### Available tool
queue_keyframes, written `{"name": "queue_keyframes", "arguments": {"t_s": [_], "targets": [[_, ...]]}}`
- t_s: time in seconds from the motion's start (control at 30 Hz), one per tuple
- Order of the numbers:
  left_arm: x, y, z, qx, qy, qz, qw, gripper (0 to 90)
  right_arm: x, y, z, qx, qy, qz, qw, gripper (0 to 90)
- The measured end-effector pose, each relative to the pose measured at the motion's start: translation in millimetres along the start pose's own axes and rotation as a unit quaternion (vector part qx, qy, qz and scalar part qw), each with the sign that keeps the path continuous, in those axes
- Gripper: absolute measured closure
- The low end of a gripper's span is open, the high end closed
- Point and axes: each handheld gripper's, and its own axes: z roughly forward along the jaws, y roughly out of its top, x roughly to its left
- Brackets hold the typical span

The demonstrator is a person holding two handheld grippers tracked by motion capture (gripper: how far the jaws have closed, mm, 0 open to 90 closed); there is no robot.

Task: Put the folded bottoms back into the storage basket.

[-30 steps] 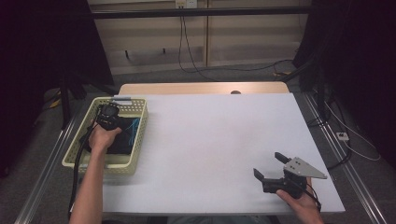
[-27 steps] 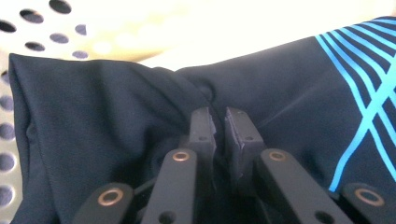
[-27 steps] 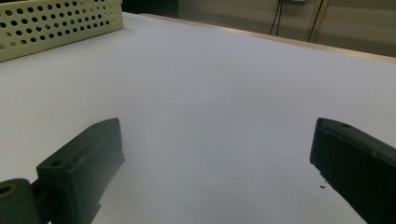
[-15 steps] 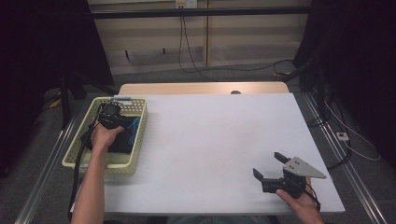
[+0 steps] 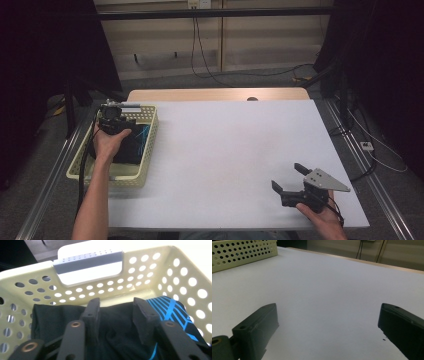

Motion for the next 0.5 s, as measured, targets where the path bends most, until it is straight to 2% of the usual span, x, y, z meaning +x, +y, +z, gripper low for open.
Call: {"name": "queue_keyframes", "arguments": {"t_s": [0.17, 0.3, 0.33, 0.37, 0.4, 0.5], "targets": [[0.5, 2.6, -10.5, -0.02, -0.017, -0.003, 0.9996, 35.8, 0.8, 0.3, -0.4, 0.0, 0.0, 0.0, 1.0, 2.6], [3.0, 1.4, -17.3, -0.034, -0.031, 0.01, 0.9989, 22.1, 1.2, 0.5, -0.5, -0.001, -0.001, -0.001, 1.0, 2.6], [4.0, 0.7, -18.8, -0.037, -0.029, 0.01, 0.9989, 18.5, 1.1, 0.5, -0.6, -0.001, -0.001, -0.001, 1.0, 2.6], [5.8, -0.4, -20.9, -0.041, -0.036, 0.008, 0.9985, 15.1, 1.2, 0.5, -0.7, -0.001, -0.001, -0.001, 1.0, 2.6], [8.1, -1.3, -23.1, -0.045, -0.047, 0.0, 0.9979, 13.5, 1.2, 0.4, -0.6, -0.001, -0.002, 0.0, 1.0, 2.6], [11.8, -5.9, -31.2, -0.064, -0.051, -0.005, 0.9966, 12.9, 1.3, 0.3, -0.2, 0.0, -0.003, 0.0, 1.0, 2.6]]}}
